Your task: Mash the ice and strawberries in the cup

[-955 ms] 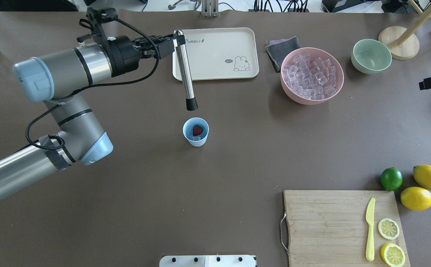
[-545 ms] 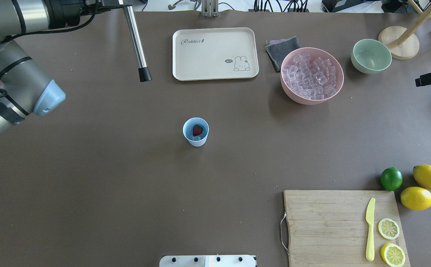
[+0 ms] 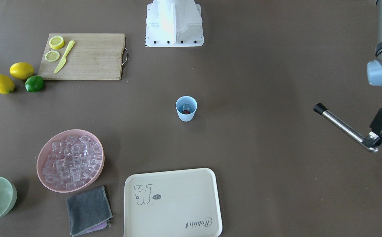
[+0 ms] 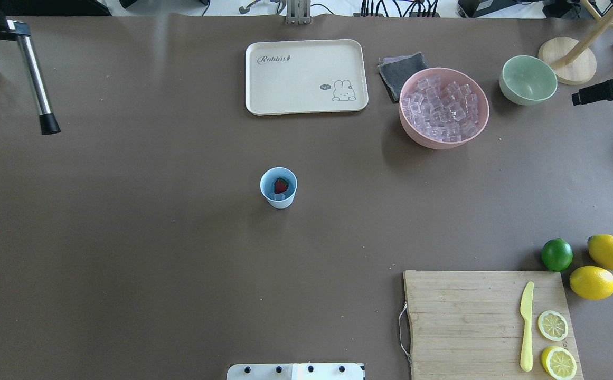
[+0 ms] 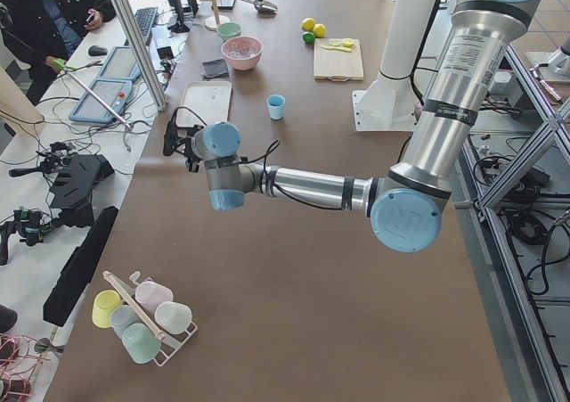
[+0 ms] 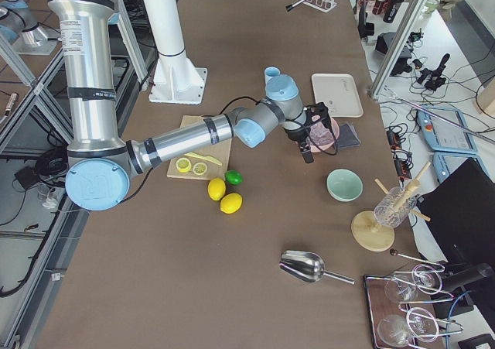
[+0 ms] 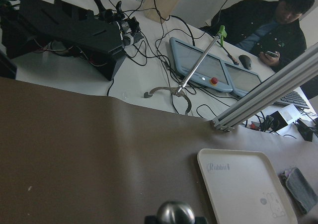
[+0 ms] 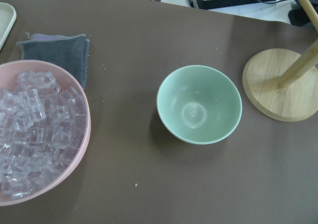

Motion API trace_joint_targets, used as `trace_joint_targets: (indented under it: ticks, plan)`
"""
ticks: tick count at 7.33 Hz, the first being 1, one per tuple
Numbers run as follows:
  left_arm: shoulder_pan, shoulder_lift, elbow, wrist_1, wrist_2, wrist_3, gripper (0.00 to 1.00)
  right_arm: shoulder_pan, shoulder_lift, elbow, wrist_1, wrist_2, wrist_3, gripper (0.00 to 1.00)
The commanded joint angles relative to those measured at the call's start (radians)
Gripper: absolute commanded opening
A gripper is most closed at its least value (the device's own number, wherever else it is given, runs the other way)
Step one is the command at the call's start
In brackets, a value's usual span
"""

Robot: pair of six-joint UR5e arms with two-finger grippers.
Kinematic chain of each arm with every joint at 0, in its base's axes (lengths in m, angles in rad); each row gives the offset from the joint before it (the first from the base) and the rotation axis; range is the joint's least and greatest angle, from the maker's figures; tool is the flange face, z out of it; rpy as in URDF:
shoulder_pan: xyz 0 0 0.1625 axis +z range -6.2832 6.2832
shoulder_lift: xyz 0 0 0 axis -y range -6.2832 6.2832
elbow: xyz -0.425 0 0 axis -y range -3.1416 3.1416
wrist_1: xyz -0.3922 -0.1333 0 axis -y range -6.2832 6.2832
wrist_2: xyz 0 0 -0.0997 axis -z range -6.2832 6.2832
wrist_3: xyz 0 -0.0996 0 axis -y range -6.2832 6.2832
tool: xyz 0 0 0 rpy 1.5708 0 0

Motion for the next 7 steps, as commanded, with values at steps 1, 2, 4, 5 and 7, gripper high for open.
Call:
trace_joint_targets:
  ticks: [1, 2, 4, 5, 7]
  plan:
    - [-0.090, 0.099, 0.030, 0.142, -0.095, 0.244, 0.00, -0.003, 0.012, 0.005, 0.001, -0.005, -0.004, 1.00]
    - [-0.098, 0.128, 0.030, 0.195, -0.092, 0.311, 0.00, -0.001, 0.012, 0.005, 0.003, -0.005, -0.007, 1.00]
    - [-0.098, 0.153, 0.049, 0.329, -0.068, 0.548, 0.00, -0.023, 0.010, 0.009, 0.003, 0.000, 0.000, 1.00]
    - [-0.096, 0.155, 0.050, 0.430, -0.017, 0.668, 0.00, -0.023, -0.002, 0.025, 0.001, 0.003, -0.001, 1.00]
    - [-0.081, 0.158, 0.055, 0.555, 0.110, 0.770, 0.00, -0.056, 0.004, 0.008, 0.001, 0.008, 0.002, 1.00]
